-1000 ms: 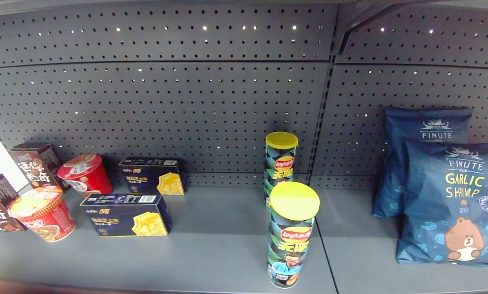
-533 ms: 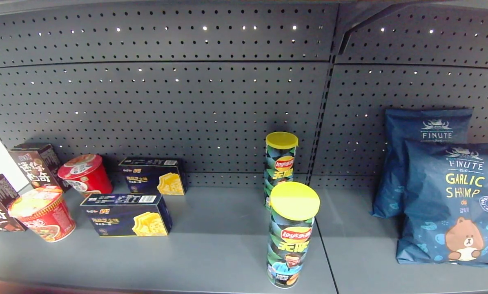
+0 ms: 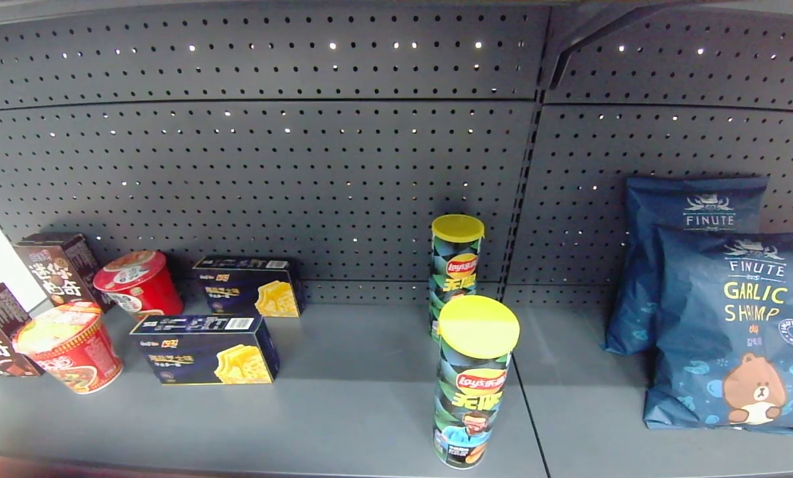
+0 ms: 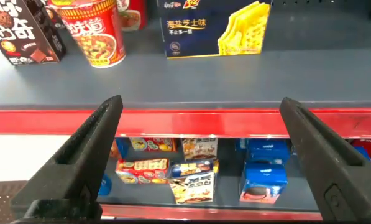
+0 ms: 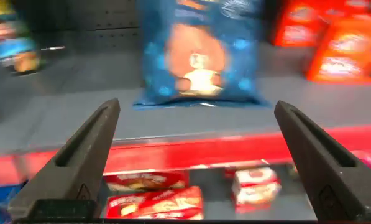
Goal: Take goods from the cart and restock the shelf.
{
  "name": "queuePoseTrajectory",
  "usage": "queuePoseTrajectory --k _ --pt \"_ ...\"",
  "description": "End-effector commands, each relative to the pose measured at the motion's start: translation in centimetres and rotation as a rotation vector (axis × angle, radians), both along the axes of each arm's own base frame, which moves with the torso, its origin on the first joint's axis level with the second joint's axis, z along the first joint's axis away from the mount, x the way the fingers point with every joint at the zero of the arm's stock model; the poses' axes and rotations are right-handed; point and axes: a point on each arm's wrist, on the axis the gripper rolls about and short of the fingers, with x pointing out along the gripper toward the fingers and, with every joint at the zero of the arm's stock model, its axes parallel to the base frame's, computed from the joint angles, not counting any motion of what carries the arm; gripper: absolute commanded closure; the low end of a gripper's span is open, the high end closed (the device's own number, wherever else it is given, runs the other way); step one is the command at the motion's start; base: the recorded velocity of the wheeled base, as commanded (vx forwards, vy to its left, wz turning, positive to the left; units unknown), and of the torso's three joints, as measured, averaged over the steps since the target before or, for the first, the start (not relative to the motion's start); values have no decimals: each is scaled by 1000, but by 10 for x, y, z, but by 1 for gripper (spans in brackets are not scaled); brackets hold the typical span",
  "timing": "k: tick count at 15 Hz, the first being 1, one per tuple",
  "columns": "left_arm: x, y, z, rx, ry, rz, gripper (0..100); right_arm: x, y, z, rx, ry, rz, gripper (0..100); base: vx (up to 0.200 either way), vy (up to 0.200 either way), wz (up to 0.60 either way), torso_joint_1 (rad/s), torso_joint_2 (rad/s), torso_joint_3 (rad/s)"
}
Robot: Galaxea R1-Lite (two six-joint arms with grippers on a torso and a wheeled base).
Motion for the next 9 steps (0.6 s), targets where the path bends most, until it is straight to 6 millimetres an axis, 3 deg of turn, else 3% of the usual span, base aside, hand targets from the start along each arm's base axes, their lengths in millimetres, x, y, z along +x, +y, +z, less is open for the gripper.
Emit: queuePoseTrajectory --k 1,5,9 --pt "0 0 0 -6 6 11 0 1 1 -4 -5 21 27 0 0 0 0 0 0 0" --pt "0 2 1 -41 -1 149 0 1 1 -5 -21 33 33 0 0 0 0 0 0 0" --pt "0 2 0 -25 1 141 0 1 1 -5 -22 34 33 0 0 0 0 0 0 0"
